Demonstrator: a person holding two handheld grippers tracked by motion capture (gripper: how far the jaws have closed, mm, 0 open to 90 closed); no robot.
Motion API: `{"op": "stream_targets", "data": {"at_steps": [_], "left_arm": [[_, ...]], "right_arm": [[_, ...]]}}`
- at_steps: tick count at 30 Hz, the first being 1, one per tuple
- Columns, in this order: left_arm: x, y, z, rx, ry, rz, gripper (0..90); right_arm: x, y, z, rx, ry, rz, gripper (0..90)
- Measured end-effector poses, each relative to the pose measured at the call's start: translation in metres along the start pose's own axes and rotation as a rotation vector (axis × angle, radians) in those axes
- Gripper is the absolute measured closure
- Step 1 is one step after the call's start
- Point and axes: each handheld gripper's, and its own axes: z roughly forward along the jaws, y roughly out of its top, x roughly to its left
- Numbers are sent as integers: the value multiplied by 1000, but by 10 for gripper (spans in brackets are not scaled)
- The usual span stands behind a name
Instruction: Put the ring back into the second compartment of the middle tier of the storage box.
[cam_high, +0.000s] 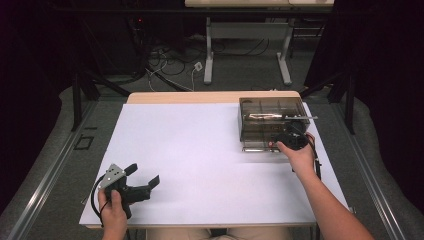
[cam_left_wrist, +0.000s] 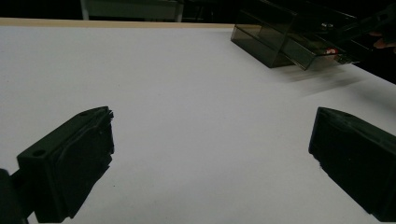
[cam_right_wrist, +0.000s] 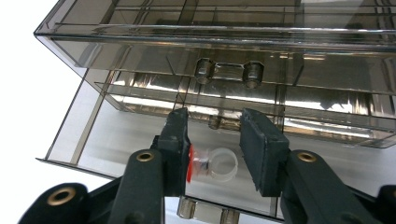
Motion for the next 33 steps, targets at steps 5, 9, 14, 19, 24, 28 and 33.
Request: {"op": "stream_targets", "data": {"at_steps": [5, 9, 14, 19, 24, 28, 33], "left_arm": [[0, 0, 0, -1, 0, 0, 0], [0, 0, 0, -2, 4, -2, 0], [0, 0, -1, -3, 5, -18, 0], [0, -1, -1, -3, 10, -25, 0], [1, -2, -2, -3, 13, -28, 0], [1, -1, 0, 1, 11, -22, 0], [0, -2, 1, 5, 11, -30, 0]], "right_arm": [[-1, 0, 0, -3, -1, 1, 588], [0, -1, -1, -5, 15, 0, 545], [3, -2, -2, -14, 21, -11, 473], [6, -2, -4, -25, 37, -23, 402], [12, -1, -7, -56, 64, -28, 294], [15, -2, -9, -68, 76, -46, 213], [16, -2, -11, -89, 84, -59, 156]]}}
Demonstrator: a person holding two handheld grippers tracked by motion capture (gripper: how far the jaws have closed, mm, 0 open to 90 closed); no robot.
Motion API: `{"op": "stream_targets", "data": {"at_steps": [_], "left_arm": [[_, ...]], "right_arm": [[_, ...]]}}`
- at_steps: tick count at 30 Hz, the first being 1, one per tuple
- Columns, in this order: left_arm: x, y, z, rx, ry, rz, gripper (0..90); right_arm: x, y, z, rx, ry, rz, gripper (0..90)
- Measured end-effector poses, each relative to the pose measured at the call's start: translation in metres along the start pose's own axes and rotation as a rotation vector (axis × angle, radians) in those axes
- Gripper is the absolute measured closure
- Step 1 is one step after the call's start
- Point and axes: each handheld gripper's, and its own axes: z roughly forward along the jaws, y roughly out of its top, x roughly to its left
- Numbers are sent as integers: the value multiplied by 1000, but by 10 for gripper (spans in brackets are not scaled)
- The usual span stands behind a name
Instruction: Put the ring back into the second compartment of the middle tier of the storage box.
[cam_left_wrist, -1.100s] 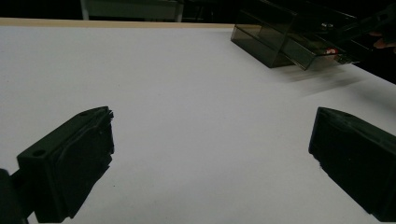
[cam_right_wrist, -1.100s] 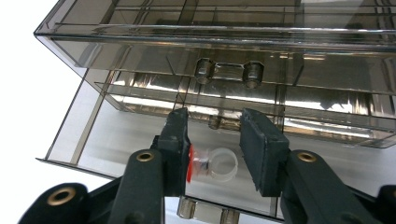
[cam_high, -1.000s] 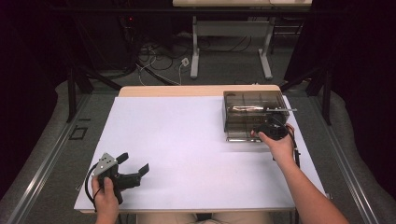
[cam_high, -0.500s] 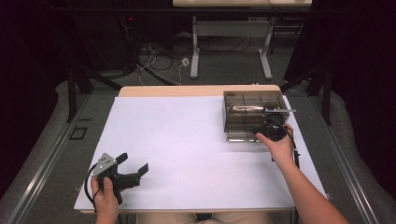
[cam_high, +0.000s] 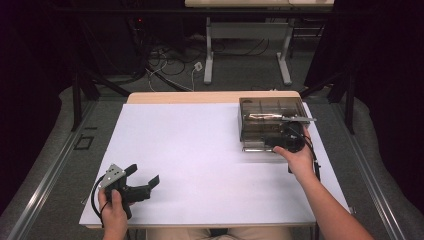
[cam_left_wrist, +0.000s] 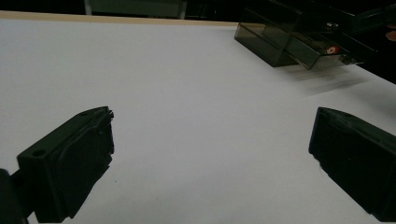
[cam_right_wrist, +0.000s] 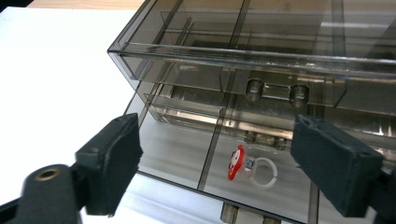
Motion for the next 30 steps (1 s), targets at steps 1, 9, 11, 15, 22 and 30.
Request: {"op": "stream_targets", "data": {"at_steps": [1, 9, 11, 15, 22, 30], "left_arm": [[0, 0, 0, -1, -2, 1, 0], [1, 1, 2, -1, -5, -3, 0], [0, 1, 3, 1, -7, 2, 0], [0, 1, 3, 4, -7, 4, 0], [1, 1, 1, -2, -5, 1, 0], [1, 0, 1, 1, -5, 3, 0]], "right_arm": [[0, 0, -1, 0, -3, 0, 150], [3, -3, -4, -3, -3, -7, 31], [5, -4, -5, -4, 1, -8, 15], [10, -4, -8, -17, 19, -20, 0], [20, -5, -12, -27, 31, -36, 0], [30, -12, -23, -64, 55, -62, 0]]}}
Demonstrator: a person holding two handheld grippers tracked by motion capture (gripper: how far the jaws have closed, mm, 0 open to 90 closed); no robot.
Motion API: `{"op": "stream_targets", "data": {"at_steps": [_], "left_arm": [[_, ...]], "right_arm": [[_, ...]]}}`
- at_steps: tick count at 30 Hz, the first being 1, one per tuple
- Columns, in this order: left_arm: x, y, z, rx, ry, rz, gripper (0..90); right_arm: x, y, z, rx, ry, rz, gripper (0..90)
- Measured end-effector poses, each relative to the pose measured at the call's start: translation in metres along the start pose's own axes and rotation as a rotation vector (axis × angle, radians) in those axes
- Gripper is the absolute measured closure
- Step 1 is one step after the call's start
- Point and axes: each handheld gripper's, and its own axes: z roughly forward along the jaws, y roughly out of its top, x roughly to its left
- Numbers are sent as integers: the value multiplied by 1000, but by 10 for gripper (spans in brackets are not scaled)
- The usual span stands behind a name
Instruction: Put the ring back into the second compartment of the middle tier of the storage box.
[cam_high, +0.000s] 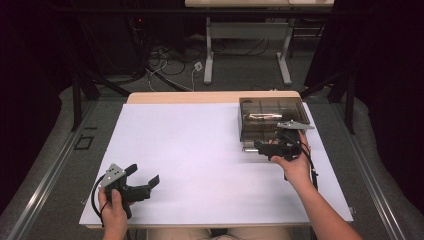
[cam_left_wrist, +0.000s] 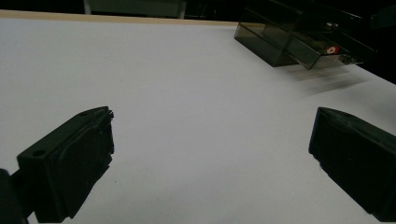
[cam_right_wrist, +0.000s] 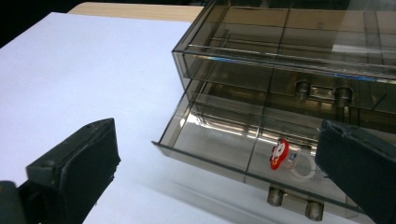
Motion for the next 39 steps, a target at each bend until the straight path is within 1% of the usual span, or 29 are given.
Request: {"op": "stream_targets", "data": {"at_steps": [5, 6, 10, 13, 15, 19, 21, 23, 24, 25, 32, 34, 35, 37, 39], "left_arm": [[0, 0, 0, 0, 1, 0, 0], [0, 0, 0, -1, 1, 0, 0], [0, 0, 0, 0, 2, -1, 0], [0, 0, 0, 2, 2, 3, 0], [-1, 0, 0, 2, 2, 4, 0], [0, -1, -1, 1, 2, 4, 0], [0, -1, -1, 1, 4, 5, 0], [0, -1, -2, 1, 4, 4, 0], [0, -1, -2, 1, 5, 4, 0], [0, -1, -2, 1, 5, 4, 0], [0, -1, -2, 5, 7, 7, 0], [0, -1, -2, 5, 5, 7, 0], [0, -1, -2, 5, 5, 7, 0], [0, -1, -2, 2, 5, 3, 0], [0, -1, -1, 3, 5, 3, 0]], "right_arm": [[4, -5, -8, -2, 16, -17, 0], [5, -6, -9, -1, 19, -9, 0], [8, -11, -15, -10, 35, -9, 0], [8, -15, -20, -7, 56, -13, 0], [9, -19, -22, -12, 81, -5, 0], [10, -29, -26, -13, 83, -18, 0], [10, -33, -29, -9, 88, -16, 0], [11, -36, -30, -11, 94, -2, 0], [10, -38, -31, -11, 89, -14, 0], [10, -40, -32, -12, 91, -5, 0], [10, -52, -35, -10, 89, -14, 0], [11, -57, -35, -8, 86, 1, 2], [10, -58, -35, -10, 84, -3, 1], [11, -62, -36, -16, 91, 8, 1], [11, -65, -36, -27, 91, 7, 1]]}}
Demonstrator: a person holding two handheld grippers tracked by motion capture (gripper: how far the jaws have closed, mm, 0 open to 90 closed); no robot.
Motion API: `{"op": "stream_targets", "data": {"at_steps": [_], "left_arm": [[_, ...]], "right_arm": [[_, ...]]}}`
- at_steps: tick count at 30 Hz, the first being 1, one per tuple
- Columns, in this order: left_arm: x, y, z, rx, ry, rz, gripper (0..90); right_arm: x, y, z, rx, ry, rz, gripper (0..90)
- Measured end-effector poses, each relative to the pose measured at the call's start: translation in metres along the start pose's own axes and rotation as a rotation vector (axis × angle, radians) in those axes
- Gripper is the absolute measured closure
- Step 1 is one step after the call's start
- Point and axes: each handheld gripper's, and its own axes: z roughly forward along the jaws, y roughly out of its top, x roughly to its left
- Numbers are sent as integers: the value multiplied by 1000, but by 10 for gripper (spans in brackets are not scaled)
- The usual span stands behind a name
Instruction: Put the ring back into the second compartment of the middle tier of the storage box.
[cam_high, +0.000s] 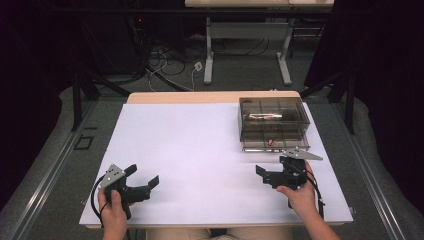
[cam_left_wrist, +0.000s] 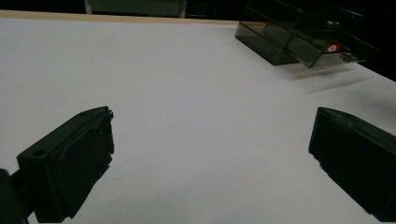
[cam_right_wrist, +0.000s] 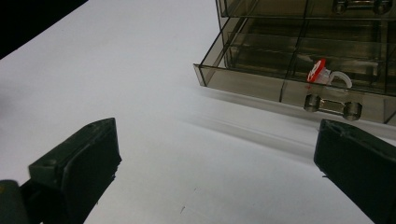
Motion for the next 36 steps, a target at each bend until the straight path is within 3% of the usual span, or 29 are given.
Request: {"op": "stream_targets", "data": {"at_steps": [8, 11, 14, 33, 36], "left_arm": [[0, 0, 0, 0, -1, -2, 0], [0, 0, 0, -1, -1, -2, 0], [0, 0, 0, 0, -2, -3, 0], [1, -1, 0, 2, -1, -9, 0], [1, -1, 0, 2, 0, -9, 0]], "right_arm": [[3, -11, 1, -17, 0, -5, 1], [4, -16, 2, -39, -29, -36, 1], [5, -19, 1, -44, -20, -48, 1], [1, -30, 8, -2, -4, -26, 1], [1, -31, 9, -1, -14, -45, 2]]}}
